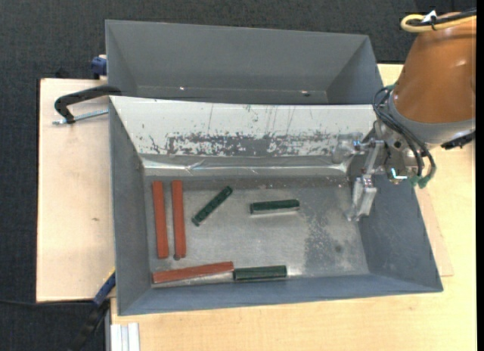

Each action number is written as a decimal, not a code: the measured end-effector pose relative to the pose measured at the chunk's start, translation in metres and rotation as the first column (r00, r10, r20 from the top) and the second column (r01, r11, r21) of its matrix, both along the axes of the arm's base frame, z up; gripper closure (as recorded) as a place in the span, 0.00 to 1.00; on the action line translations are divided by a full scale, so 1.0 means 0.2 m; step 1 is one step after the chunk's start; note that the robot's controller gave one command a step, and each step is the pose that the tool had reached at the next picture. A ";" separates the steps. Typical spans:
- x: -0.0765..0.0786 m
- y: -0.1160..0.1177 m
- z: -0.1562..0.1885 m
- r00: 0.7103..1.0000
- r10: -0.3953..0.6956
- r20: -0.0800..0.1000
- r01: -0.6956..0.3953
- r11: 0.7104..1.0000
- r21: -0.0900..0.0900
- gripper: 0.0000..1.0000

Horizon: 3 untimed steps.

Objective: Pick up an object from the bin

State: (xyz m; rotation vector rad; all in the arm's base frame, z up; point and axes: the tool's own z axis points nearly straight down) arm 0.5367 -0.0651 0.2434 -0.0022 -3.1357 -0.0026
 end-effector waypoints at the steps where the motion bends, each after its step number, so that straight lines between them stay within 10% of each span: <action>1: 0.01 0.00 0.02 1.000 0.002 0.008 -0.002 1.000 -0.001 0.00; 3: -0.17 0.24 -0.77 0.992 0.124 0.011 -0.124 0.992 -0.002 0.00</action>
Offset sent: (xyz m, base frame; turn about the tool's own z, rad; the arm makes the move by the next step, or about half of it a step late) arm 0.0011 0.0243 -0.0887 -0.0243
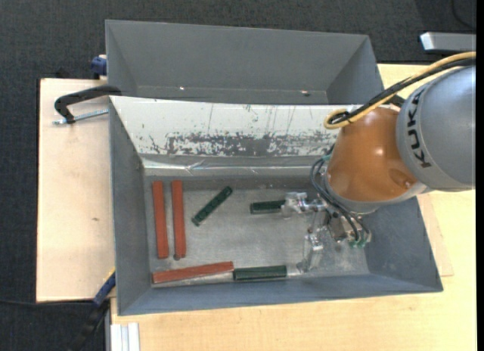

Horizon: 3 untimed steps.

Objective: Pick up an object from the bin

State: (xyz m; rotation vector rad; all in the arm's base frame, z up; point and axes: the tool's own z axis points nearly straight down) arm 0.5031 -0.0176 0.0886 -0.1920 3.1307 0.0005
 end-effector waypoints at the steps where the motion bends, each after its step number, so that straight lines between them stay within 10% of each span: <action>1: 0.25 0.11 -0.08 0.994 -0.114 -0.004 0.114 0.994 0.001 0.00; 2: 0.35 0.14 -0.08 0.989 -0.150 0.004 0.150 0.989 0.003 0.00; 3: 0.08 0.11 0.05 1.000 -0.009 -0.020 0.009 1.000 -0.001 0.00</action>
Offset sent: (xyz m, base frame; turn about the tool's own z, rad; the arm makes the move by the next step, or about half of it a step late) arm 0.0602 0.0485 -0.0186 -0.0719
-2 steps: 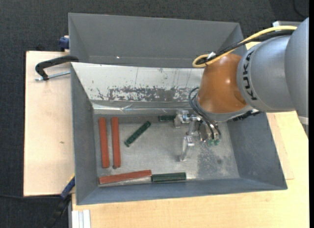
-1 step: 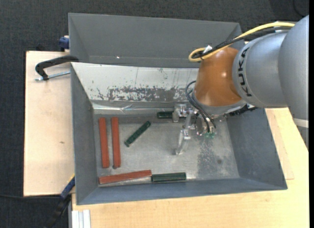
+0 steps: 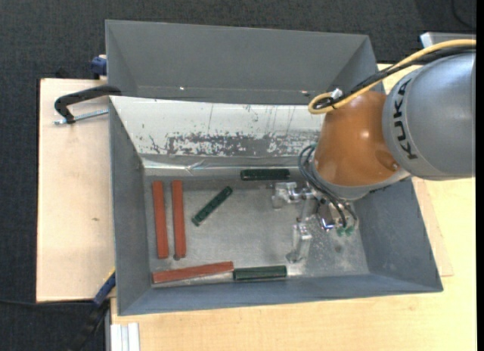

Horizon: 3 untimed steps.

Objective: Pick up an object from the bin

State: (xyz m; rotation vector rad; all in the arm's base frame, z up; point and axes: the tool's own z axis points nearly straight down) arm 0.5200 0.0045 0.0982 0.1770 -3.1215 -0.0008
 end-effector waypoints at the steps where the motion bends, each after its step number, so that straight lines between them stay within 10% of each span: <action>1: 0.33 0.11 0.35 0.951 -0.310 0.019 0.310 0.951 0.003 0.00; 2: 0.36 -0.13 0.33 0.983 -0.184 0.020 0.184 0.983 0.003 0.00; 3: 0.36 -0.02 0.15 0.989 -0.146 0.018 0.146 0.989 -0.002 0.00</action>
Offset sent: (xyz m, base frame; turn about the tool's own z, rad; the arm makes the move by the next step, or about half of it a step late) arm 0.0675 -0.0653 0.0514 0.1236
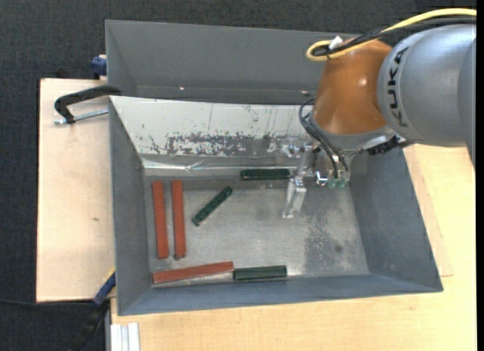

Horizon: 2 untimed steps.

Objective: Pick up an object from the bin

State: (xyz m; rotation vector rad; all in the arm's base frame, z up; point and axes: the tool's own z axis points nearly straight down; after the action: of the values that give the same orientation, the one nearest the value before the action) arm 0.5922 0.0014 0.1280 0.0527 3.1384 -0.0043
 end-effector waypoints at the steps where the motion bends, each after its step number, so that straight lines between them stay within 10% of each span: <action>1: 0.02 0.41 -0.06 0.965 -0.260 0.003 0.260 0.965 0.006 0.00; 2: 0.02 0.43 -0.12 0.968 -0.253 -0.002 0.253 0.967 0.007 0.00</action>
Offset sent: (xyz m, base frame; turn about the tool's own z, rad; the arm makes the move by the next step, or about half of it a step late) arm 0.0047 0.0472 -0.0389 0.1503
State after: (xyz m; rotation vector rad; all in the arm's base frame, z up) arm 0.5958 0.0876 0.1049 0.4524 3.1077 0.0066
